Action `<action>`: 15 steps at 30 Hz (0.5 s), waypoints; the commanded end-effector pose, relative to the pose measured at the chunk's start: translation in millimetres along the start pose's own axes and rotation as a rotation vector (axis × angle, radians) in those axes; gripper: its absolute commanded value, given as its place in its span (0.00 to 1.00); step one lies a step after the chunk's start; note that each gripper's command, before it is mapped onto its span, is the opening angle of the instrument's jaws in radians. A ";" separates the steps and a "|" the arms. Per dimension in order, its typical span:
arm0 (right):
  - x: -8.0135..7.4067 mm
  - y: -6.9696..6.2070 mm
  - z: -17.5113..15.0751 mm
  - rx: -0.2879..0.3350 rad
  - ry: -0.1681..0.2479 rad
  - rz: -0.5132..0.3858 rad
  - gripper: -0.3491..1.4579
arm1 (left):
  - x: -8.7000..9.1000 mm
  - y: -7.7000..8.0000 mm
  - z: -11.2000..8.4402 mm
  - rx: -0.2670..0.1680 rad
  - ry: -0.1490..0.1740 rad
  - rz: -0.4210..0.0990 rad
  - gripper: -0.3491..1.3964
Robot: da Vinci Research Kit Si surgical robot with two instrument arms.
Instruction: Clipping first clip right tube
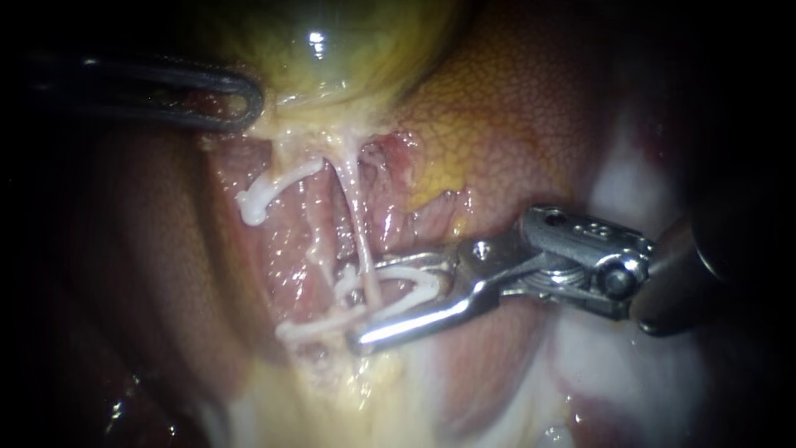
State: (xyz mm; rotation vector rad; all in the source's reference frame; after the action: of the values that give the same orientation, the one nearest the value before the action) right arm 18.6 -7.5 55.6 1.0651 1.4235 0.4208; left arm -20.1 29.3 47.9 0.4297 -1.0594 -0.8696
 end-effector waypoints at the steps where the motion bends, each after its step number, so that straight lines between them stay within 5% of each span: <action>1: 0.1 -0.2 0.2 0.010 -0.006 0.001 0.41 | 0.0 0.0 0.1 0.000 0.000 0.000 0.00; 7: 0.1 -0.2 0.6 0.010 -0.009 0.028 0.35 | 0.1 0.0 0.1 -0.001 0.000 0.000 0.00; 15: 0.1 0.4 0.4 0.002 -0.006 0.040 0.15 | 0.1 0.0 0.2 -0.001 0.000 0.000 0.00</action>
State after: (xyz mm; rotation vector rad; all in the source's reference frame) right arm 19.1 -7.3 55.7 1.1016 1.3946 0.4514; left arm -20.3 29.3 48.0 0.4288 -1.0593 -0.8697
